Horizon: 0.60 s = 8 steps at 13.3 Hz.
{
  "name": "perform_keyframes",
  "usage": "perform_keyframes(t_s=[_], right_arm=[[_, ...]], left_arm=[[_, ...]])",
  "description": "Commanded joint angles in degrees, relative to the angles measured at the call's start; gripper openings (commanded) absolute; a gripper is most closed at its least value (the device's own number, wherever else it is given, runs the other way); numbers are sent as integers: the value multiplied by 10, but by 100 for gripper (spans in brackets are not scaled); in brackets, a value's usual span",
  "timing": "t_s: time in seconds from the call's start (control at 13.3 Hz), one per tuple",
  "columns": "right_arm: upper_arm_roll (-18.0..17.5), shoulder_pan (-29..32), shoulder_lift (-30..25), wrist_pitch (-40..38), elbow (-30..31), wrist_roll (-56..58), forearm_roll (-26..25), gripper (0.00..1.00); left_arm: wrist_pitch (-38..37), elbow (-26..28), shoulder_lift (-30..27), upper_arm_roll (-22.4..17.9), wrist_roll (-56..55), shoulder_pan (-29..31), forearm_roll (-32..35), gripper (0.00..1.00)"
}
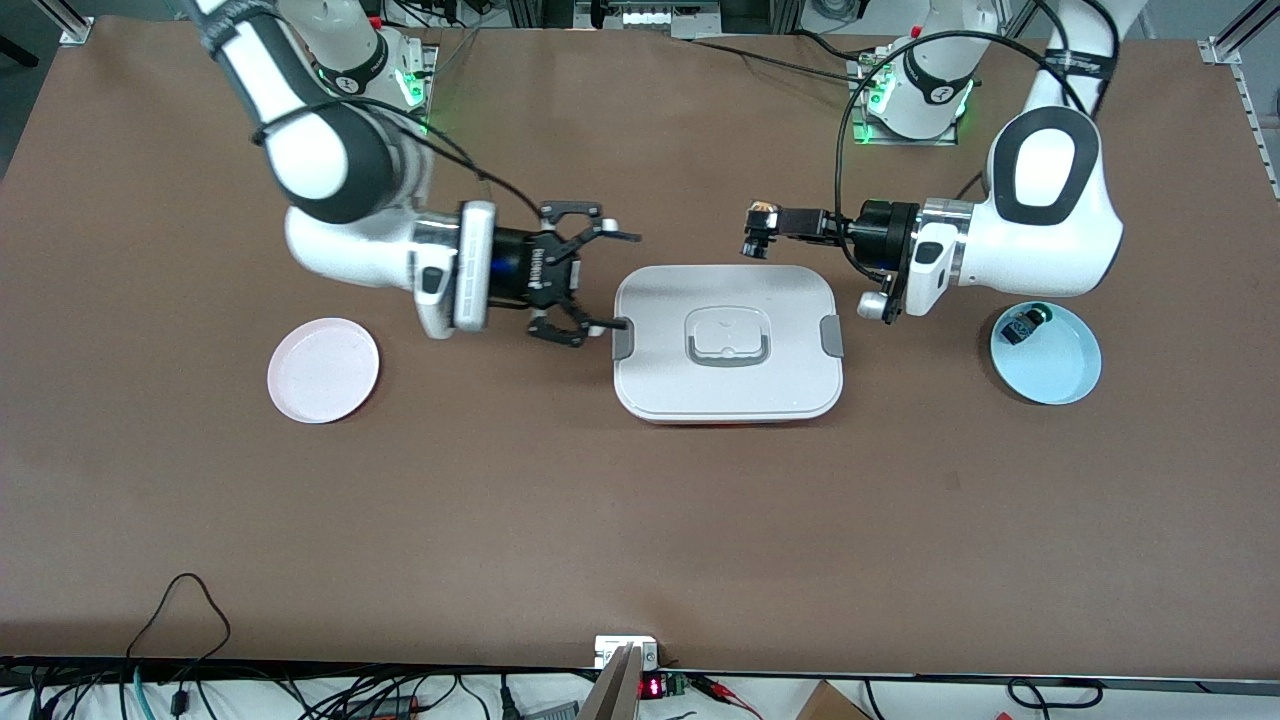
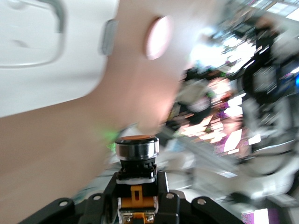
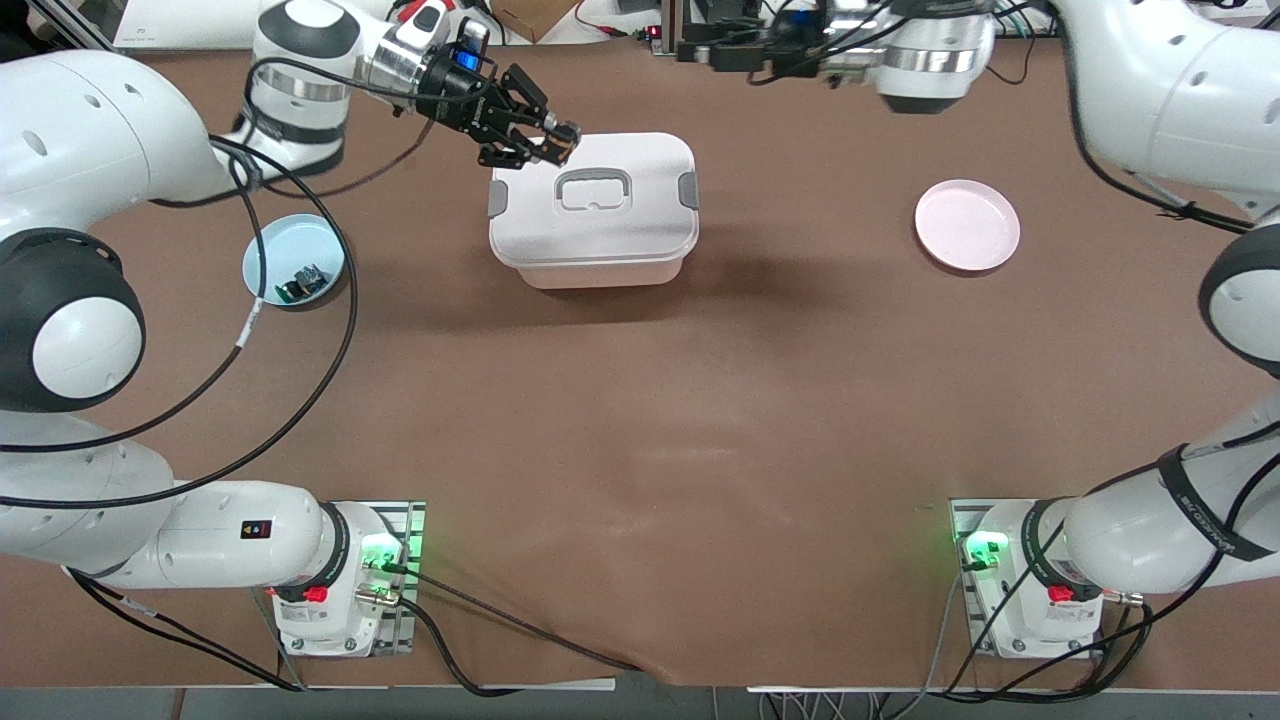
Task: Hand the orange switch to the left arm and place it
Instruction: 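Grasp the switch with the left gripper while the right gripper opens, then carry the switch to the blue plate while the right gripper withdraws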
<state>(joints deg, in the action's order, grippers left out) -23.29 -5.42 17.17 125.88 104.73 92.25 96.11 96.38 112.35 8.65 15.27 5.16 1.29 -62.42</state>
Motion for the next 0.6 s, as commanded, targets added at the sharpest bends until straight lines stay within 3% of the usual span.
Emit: perform_keyframes(t_s=[0.0,0.3,0.53], right_arm=[[50,41,-43,-63,24,-97,-132,100],[218,40,-57,-180,-5,-200,-381,100],[293,37,-57,-238,-27,-224,-542,100]], left_arm=[[-52,-92,38,5,8,4,138,21],[-128,-158,43,3,98,4,337,19],[-160,-185,42,2,234,5,516,18]])
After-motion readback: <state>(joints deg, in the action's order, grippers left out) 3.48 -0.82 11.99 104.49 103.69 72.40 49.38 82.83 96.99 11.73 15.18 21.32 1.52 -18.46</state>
